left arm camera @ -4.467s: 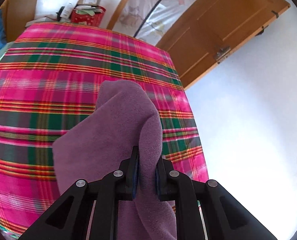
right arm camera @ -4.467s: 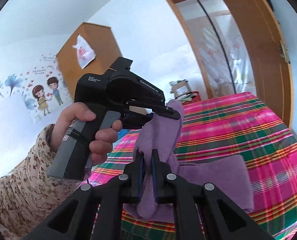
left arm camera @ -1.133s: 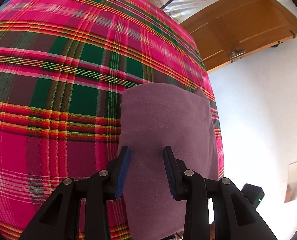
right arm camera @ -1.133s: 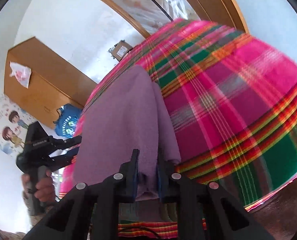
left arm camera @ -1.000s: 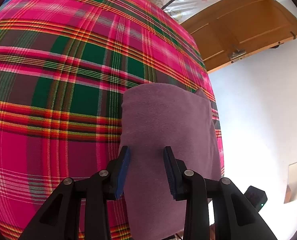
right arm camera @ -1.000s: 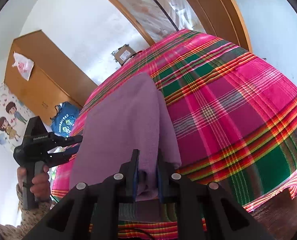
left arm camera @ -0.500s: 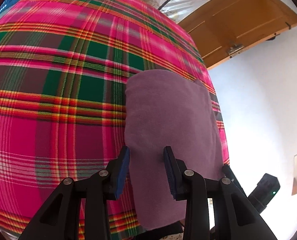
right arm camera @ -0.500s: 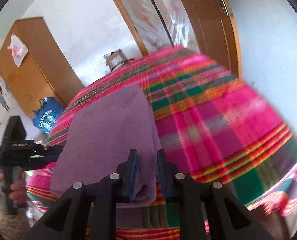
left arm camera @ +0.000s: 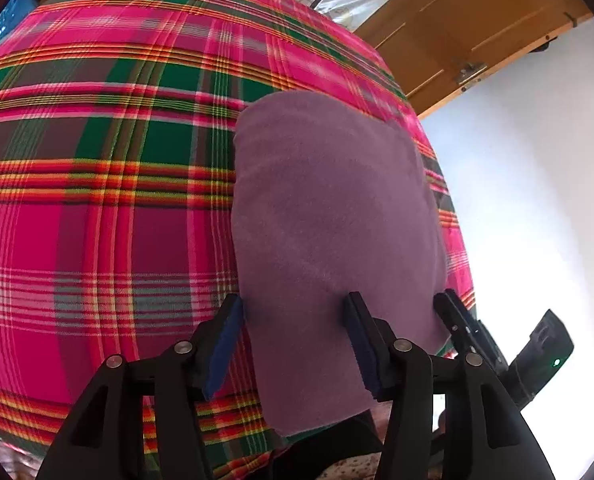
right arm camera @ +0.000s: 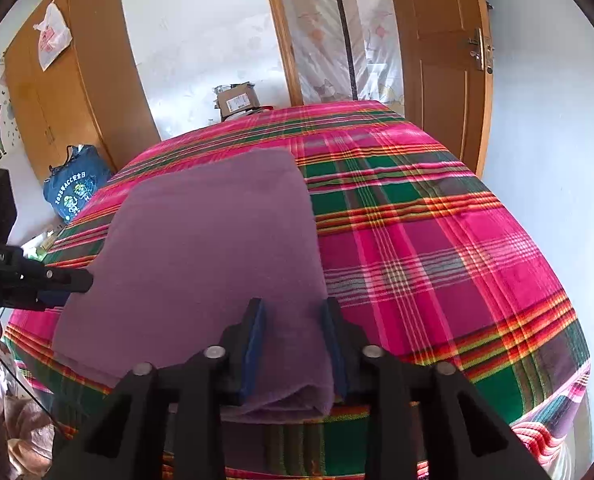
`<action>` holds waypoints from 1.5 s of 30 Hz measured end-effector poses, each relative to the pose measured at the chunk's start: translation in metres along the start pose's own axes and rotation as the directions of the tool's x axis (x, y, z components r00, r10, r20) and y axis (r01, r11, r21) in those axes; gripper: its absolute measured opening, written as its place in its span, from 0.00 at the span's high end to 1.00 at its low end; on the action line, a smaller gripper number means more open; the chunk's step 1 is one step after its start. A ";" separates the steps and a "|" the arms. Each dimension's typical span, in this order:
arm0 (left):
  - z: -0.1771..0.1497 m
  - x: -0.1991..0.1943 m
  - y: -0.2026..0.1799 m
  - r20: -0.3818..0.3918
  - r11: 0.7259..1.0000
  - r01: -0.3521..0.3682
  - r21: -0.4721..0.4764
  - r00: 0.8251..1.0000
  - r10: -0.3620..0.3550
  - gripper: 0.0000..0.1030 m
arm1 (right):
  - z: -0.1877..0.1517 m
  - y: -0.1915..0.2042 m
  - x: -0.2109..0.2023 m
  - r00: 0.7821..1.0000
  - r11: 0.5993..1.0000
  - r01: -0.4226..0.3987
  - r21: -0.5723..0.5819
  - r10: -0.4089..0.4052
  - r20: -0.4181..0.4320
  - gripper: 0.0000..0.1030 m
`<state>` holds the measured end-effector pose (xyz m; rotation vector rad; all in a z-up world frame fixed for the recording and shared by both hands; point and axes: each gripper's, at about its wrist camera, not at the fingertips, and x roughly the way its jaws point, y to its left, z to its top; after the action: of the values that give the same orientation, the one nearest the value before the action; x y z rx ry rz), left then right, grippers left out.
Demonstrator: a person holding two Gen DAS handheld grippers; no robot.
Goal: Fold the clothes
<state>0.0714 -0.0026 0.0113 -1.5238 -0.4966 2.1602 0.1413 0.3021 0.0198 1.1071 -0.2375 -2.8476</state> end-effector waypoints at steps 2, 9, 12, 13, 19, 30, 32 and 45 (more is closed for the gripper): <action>-0.004 -0.002 -0.001 0.007 1.000 -0.012 0.014 1.000 0.012 0.47 | -0.003 -0.006 0.000 1.000 0.999 -0.019 0.032 0.019 -0.009 0.61; -0.014 -0.002 -0.004 0.033 0.998 -0.049 0.042 0.998 0.048 0.46 | -0.007 -0.011 -0.005 1.000 0.998 -0.023 0.060 0.024 -0.016 0.58; -0.019 -0.002 -0.002 0.028 0.998 -0.048 0.041 0.999 0.047 0.46 | -0.009 -0.009 -0.008 1.000 0.999 -0.011 0.048 0.011 -0.018 0.58; -0.020 -0.002 0.000 0.027 0.998 -0.049 0.044 0.998 0.047 0.45 | -0.009 -0.009 -0.009 1.000 0.999 -0.007 0.048 0.008 -0.017 0.58; -0.031 -0.009 0.003 0.032 0.998 -0.047 0.041 0.998 0.046 0.45 | -0.007 0.002 -0.025 0.999 1.000 -0.016 0.019 0.015 0.044 0.58; -0.048 -0.019 0.015 0.024 0.999 -0.013 0.043 1.000 0.012 0.44 | -0.016 0.015 -0.024 1.000 0.999 -0.013 -0.048 0.013 0.004 0.58; -0.050 -0.023 0.018 0.008 0.999 -0.002 0.043 1.000 0.002 0.44 | -0.015 0.013 -0.025 1.000 0.999 -0.008 -0.048 0.008 -0.002 0.58; -0.066 -0.064 0.037 0.071 0.996 0.055 0.076 0.996 -0.060 0.46 | 0.016 -0.019 -0.023 0.988 0.984 -0.149 0.094 0.151 -0.010 0.58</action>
<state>0.1468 -0.0662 0.0205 -1.3783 -0.4735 2.1721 0.1465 0.3255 0.0434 1.0798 -0.4366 -2.7176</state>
